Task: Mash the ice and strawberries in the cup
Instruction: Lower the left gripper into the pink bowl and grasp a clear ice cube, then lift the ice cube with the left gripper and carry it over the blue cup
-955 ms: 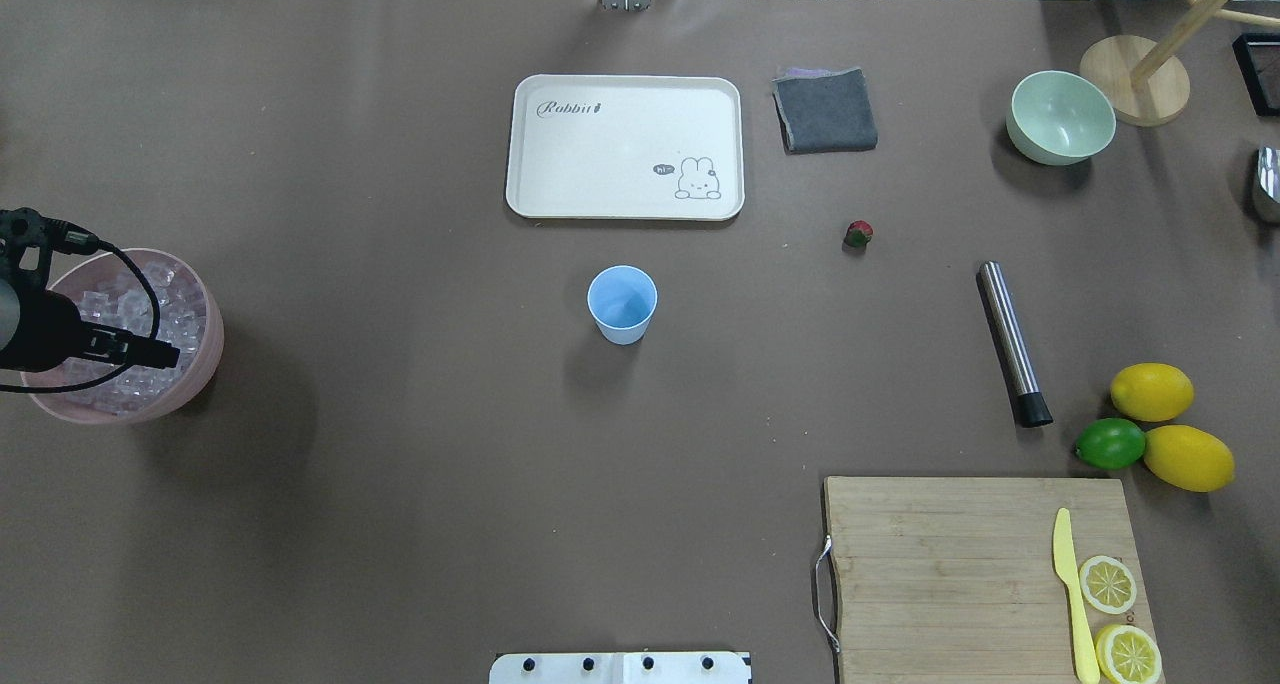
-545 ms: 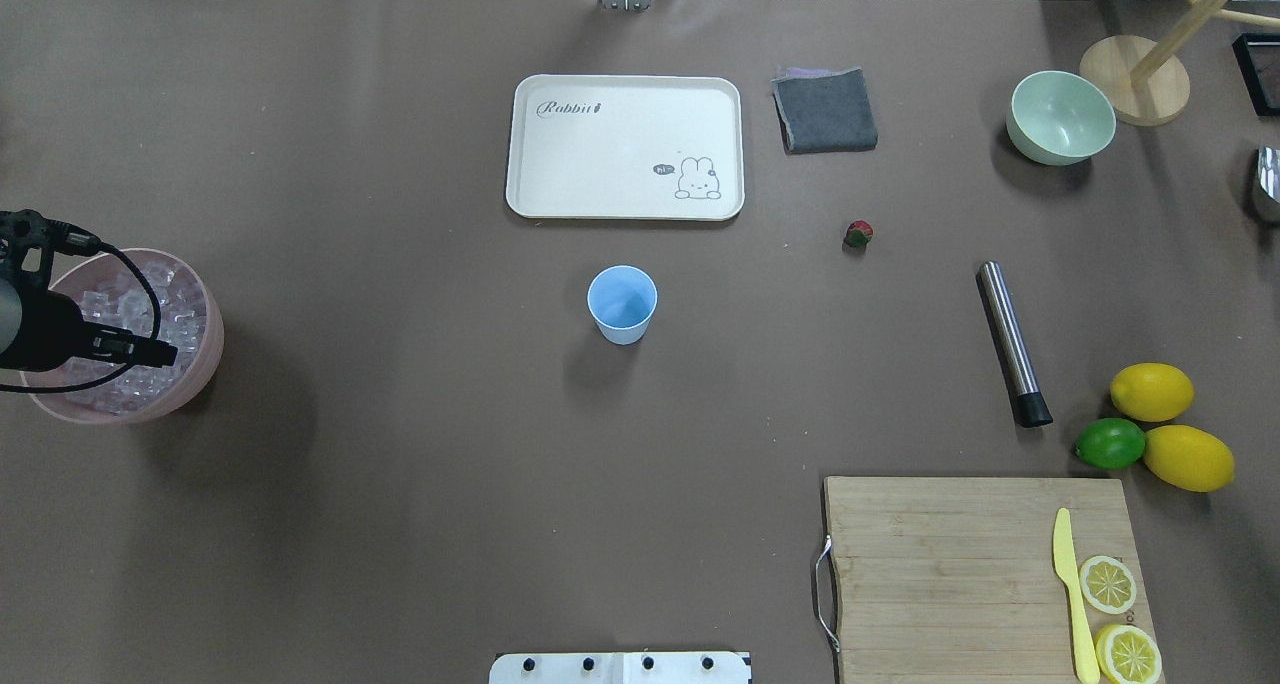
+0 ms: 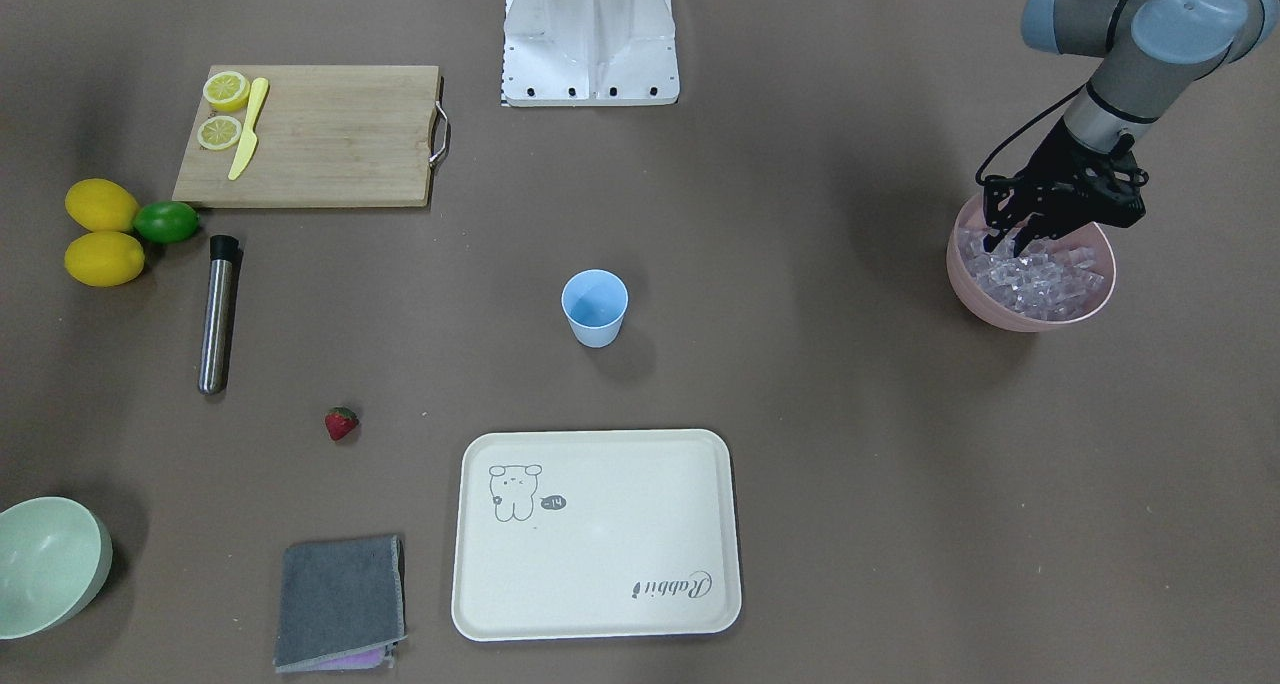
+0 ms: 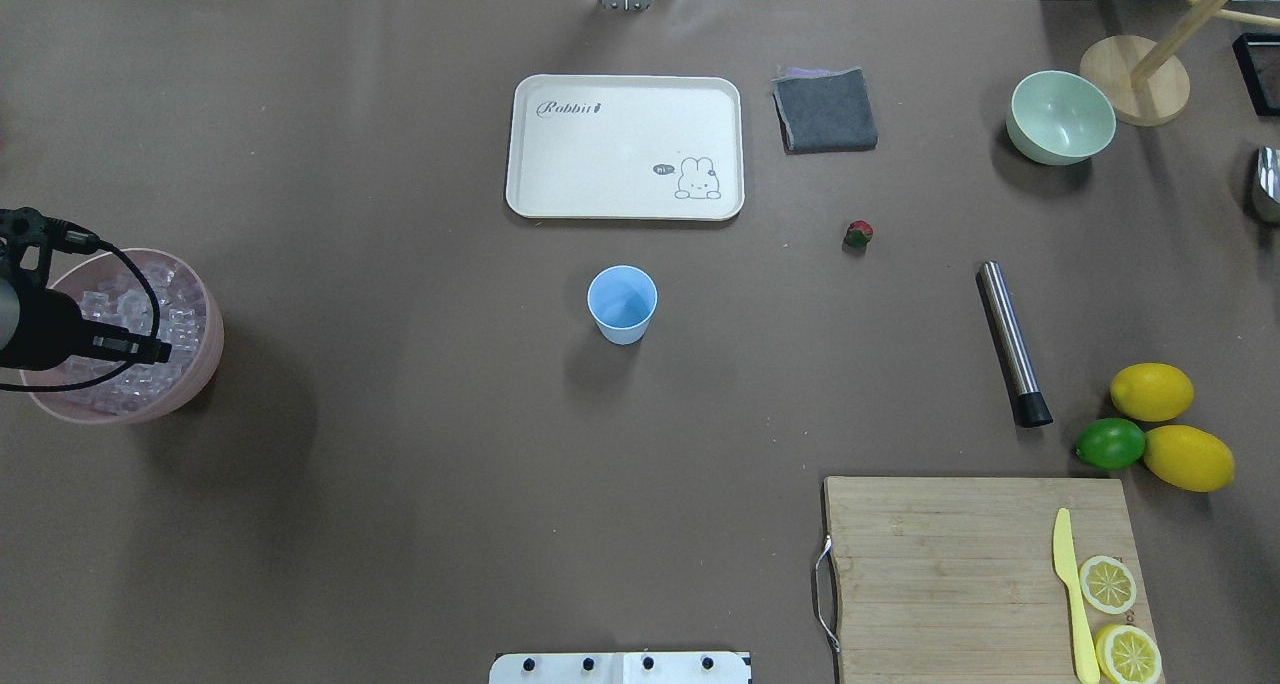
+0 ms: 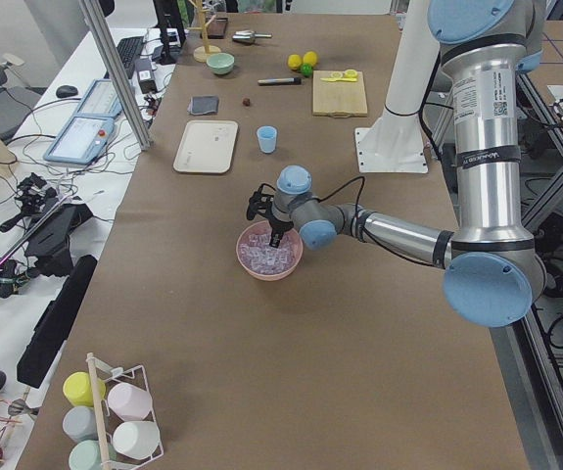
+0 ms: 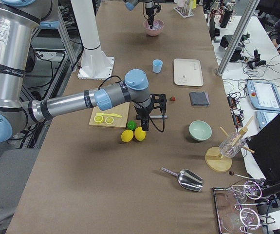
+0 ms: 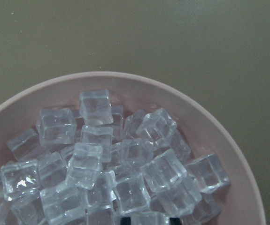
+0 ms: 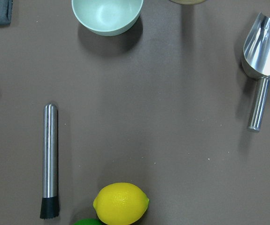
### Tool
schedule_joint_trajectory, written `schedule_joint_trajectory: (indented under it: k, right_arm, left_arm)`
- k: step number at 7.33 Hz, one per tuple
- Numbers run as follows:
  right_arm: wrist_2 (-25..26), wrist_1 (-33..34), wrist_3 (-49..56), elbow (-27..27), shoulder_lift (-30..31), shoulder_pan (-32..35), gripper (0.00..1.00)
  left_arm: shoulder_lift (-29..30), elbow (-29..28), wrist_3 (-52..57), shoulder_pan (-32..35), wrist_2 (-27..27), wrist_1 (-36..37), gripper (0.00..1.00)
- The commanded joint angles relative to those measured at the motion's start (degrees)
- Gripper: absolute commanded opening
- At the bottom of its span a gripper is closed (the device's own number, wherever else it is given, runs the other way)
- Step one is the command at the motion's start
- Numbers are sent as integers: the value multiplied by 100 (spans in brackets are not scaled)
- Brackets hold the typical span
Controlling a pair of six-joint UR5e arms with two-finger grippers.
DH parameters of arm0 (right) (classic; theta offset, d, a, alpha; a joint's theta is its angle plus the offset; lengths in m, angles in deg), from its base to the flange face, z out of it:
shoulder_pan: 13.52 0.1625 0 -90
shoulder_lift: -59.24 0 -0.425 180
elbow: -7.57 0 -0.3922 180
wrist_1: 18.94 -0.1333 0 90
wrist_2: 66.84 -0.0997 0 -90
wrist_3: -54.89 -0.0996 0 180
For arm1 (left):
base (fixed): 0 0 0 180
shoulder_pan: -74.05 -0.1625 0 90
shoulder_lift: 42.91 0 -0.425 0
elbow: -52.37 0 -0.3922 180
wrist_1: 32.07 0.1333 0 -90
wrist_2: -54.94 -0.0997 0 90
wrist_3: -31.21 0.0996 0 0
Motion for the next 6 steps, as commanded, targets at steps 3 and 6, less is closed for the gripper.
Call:
schedule_joint_trajectory:
  k: [3, 6]
  right_arm:
    - [9, -79, -9, -1, 0, 0, 100]
    - [-9, -88, 78, -1, 17, 0, 100]
  left_arm:
    - [628, 204, -79, 696, 665, 221, 0]
    - [1868, 20, -1184, 111, 578, 486, 0]
